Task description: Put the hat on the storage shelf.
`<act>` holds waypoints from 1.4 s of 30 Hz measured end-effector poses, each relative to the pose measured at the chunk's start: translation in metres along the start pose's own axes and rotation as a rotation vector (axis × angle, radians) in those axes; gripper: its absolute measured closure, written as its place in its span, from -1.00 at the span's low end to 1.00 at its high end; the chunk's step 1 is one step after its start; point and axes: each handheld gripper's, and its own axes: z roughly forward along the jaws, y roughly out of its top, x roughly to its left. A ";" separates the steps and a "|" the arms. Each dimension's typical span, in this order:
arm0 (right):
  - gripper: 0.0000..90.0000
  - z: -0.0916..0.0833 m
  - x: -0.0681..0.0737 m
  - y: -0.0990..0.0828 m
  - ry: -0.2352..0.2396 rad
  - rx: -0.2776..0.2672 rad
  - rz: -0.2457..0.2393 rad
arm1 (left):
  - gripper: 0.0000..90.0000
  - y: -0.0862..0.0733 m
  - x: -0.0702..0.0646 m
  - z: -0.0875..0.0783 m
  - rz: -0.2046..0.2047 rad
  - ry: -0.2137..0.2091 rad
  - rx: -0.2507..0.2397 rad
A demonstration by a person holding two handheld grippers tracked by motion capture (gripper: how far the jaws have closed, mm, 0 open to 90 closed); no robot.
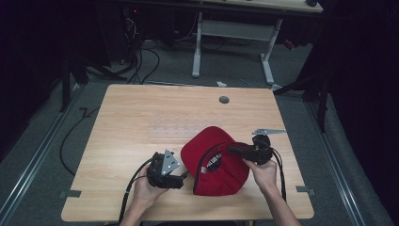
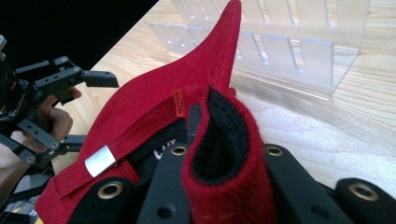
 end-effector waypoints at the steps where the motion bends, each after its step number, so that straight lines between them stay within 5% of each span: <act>1: 0.83 0.000 0.001 0.001 0.002 0.003 -0.001 | -0.61 0.000 -0.002 0.000 0.009 -0.005 -0.004; 16: 0.83 0.012 0.010 0.013 -0.002 0.083 0.000 | -0.57 0.001 -0.008 0.004 0.089 -0.002 0.022; 24: 0.83 0.016 0.016 0.014 0.020 0.111 0.005 | -0.34 0.004 -0.004 0.009 0.106 0.058 0.037; 32: 0.82 0.021 0.021 0.016 0.049 0.101 0.009 | 0.12 0.010 -0.011 0.005 0.113 -0.002 -0.005; 35: 0.81 0.019 0.022 0.017 0.067 0.092 0.007 | 0.31 0.013 -0.012 0.000 0.092 -0.031 0.001; 42: 0.76 0.015 0.022 0.019 0.069 0.077 -0.020 | 0.64 0.015 -0.021 -0.008 0.114 -0.114 0.042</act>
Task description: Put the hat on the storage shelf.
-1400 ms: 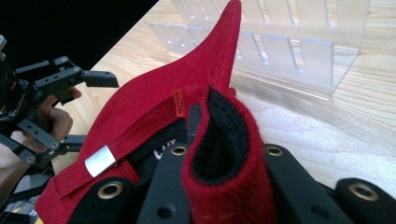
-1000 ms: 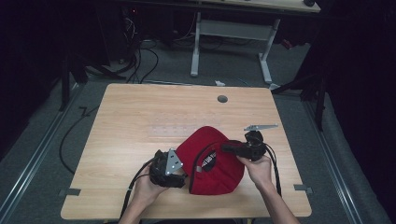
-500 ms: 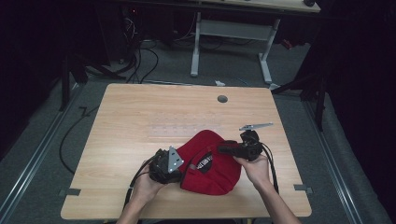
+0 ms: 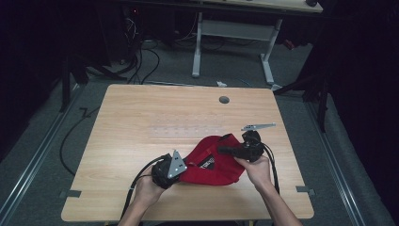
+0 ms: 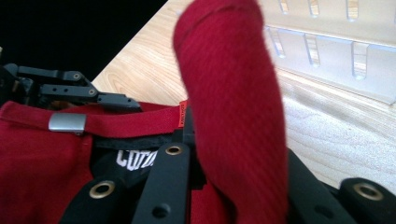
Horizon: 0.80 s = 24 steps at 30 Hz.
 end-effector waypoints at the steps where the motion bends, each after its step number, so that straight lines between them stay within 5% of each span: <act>1: 0.72 0.000 0.000 0.000 -0.002 0.003 0.004 | 0.72 0.000 -0.001 -0.001 0.000 -0.014 0.005; 8: 0.48 -0.007 -0.007 0.006 -0.022 -0.006 0.022 | 0.89 0.003 -0.011 -0.001 0.045 -0.099 0.087; 13: 0.25 -0.022 -0.019 0.007 -0.046 -0.089 0.054 | 0.91 -0.004 -0.016 -0.001 0.047 -0.092 0.119; 18: 0.12 -0.041 -0.030 0.005 -0.075 -0.177 0.073 | 0.91 0.002 -0.008 -0.011 -0.013 -0.097 0.108; 24: 0.09 -0.052 -0.046 -0.004 -0.133 -0.189 0.094 | 0.91 0.005 0.005 -0.012 -0.069 -0.069 0.100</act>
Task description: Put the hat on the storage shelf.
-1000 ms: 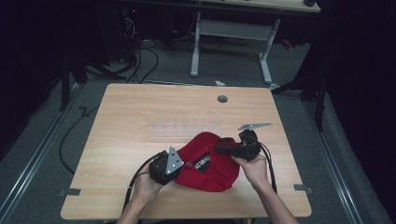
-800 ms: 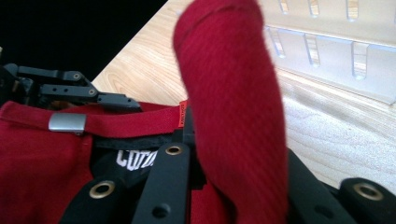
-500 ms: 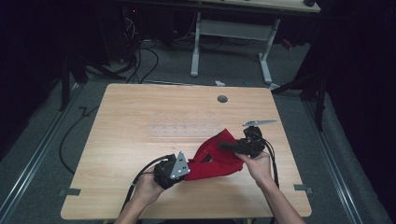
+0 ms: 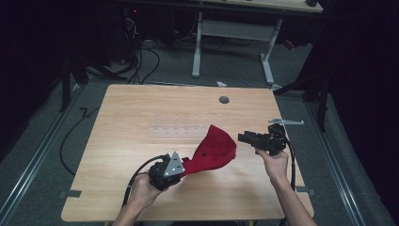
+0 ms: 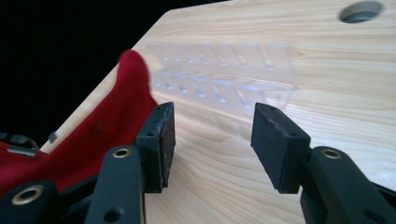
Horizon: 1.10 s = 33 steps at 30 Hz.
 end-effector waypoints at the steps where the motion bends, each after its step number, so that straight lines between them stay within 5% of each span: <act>1: 0.07 -0.001 -0.003 -0.003 -0.008 -0.009 0.005 | 0.91 0.001 0.002 -0.002 -0.010 0.007 -0.006; 7: 0.00 0.005 -0.004 -0.022 -0.121 0.007 -0.079 | 0.91 0.005 0.016 -0.009 -0.093 0.036 -0.090; 19: -0.13 0.033 -0.021 -0.065 -0.333 0.065 -0.167 | 0.91 0.016 0.031 -0.014 -0.184 0.063 -0.151; 23: -0.14 0.039 -0.026 -0.073 -0.409 0.088 -0.193 | 0.91 0.024 0.041 -0.018 -0.262 0.066 -0.195; 33: -0.16 0.053 -0.033 -0.085 -0.495 0.115 -0.243 | 0.91 0.040 0.055 -0.031 -0.306 0.133 -0.262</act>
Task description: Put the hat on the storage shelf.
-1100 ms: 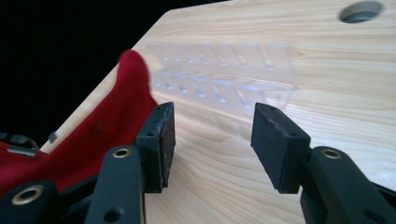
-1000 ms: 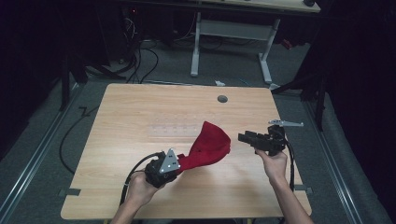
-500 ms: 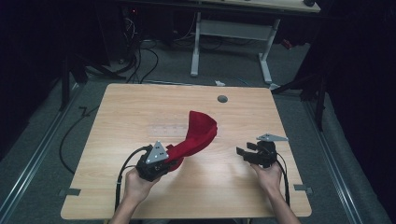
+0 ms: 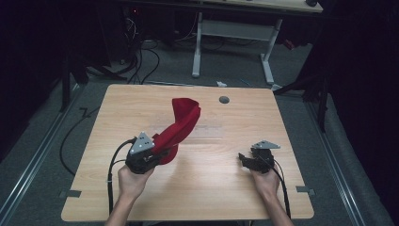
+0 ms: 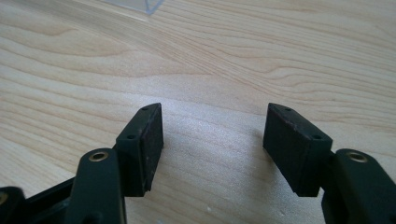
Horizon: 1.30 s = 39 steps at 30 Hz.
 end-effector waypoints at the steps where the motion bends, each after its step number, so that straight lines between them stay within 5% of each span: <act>1: -0.16 0.000 0.000 0.000 0.001 0.000 0.001 | 0.91 0.002 0.000 0.000 -0.008 0.003 -0.012; 16: -0.18 0.001 -0.002 0.001 0.004 0.001 -0.004 | 0.91 0.035 0.012 0.002 -0.076 0.027 -0.086; 29: -0.19 0.001 -0.001 0.001 0.006 0.001 -0.002 | 0.91 0.060 0.030 -0.002 -0.086 0.086 -0.142; 39: -0.21 0.001 0.000 0.001 0.021 0.002 -0.018 | 0.91 0.070 0.046 0.010 -0.079 0.143 -0.175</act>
